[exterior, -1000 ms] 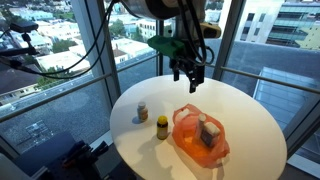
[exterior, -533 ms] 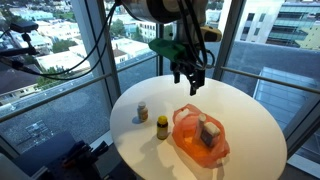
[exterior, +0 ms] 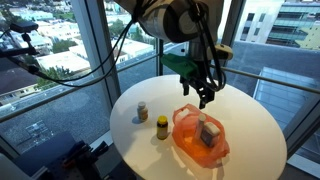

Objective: Remove a bottle from the plastic

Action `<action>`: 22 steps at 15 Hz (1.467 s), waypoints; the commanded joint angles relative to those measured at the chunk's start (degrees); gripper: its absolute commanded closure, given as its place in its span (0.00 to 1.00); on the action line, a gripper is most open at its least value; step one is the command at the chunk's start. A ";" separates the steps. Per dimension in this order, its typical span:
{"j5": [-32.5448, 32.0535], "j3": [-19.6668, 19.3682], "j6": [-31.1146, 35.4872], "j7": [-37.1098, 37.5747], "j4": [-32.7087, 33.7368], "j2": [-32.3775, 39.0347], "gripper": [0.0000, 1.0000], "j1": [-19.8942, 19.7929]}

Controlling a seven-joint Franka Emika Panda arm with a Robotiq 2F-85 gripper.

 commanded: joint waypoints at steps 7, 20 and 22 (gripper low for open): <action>-1.03 -0.56 -0.34 -2.60 9.28 10.45 0.00 -2.11; -3.33 0.72 2.52 -7.26 11.41 16.38 0.00 -1.52; -4.06 0.90 2.91 -7.41 11.29 16.61 0.00 -1.18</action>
